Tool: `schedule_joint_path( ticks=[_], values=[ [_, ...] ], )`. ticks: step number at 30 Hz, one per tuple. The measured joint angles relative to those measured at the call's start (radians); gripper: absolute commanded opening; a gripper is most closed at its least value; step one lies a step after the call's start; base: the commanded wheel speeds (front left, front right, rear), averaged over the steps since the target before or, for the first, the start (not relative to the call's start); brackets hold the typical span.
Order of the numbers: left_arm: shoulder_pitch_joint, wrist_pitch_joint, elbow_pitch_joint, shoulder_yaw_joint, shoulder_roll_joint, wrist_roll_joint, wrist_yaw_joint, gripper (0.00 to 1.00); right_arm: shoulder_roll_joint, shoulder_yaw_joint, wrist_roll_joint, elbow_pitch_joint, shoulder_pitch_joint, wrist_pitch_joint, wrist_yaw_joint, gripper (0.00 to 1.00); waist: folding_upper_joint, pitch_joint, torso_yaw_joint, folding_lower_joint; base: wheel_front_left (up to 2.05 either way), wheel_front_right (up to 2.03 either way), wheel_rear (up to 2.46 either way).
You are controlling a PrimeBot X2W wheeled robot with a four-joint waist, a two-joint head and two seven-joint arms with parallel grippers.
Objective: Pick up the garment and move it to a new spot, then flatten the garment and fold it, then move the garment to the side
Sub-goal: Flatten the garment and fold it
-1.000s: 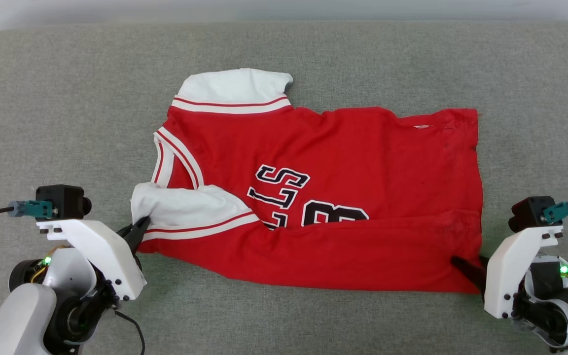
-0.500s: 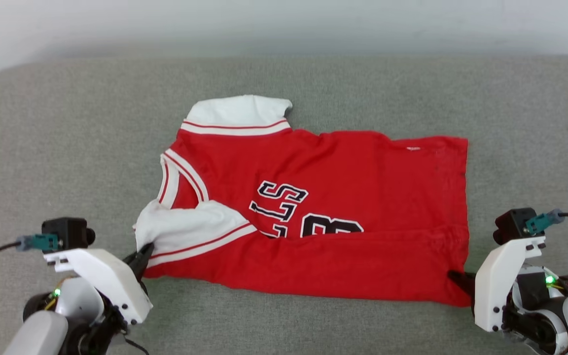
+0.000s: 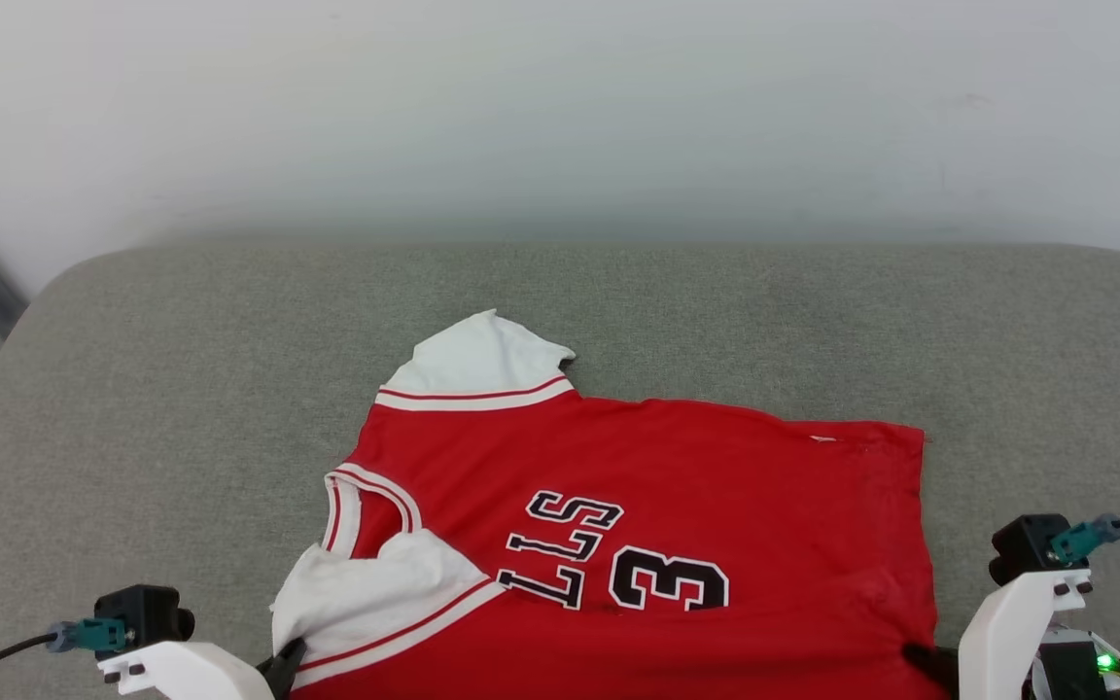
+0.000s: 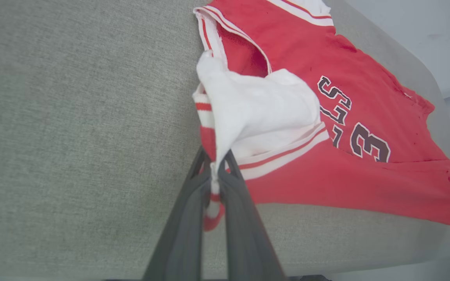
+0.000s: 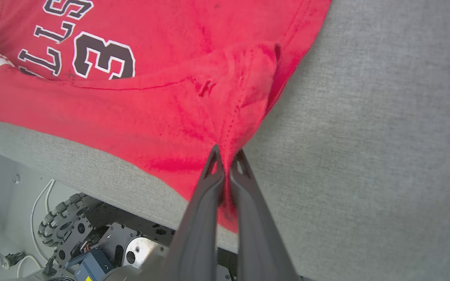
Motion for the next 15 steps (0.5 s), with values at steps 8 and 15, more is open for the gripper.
schedule_joint_path(
  ticks=[8,15],
  values=[
    [0.034,0.008,0.011,-0.015,-0.018,-0.012,0.005,1.0,0.026,-0.023,-0.012,-0.008,0.067,-0.038,0.0,1.0,0.0,-0.001,0.005,0.0,0.0,0.0,0.0],
    [-0.042,-0.089,0.061,-0.008,-0.045,0.024,-0.03,1.0,0.029,-0.016,-0.077,-0.033,0.072,-0.3,0.0,1.0,0.0,0.008,-0.013,0.0,0.0,0.0,0.0]
  ],
)
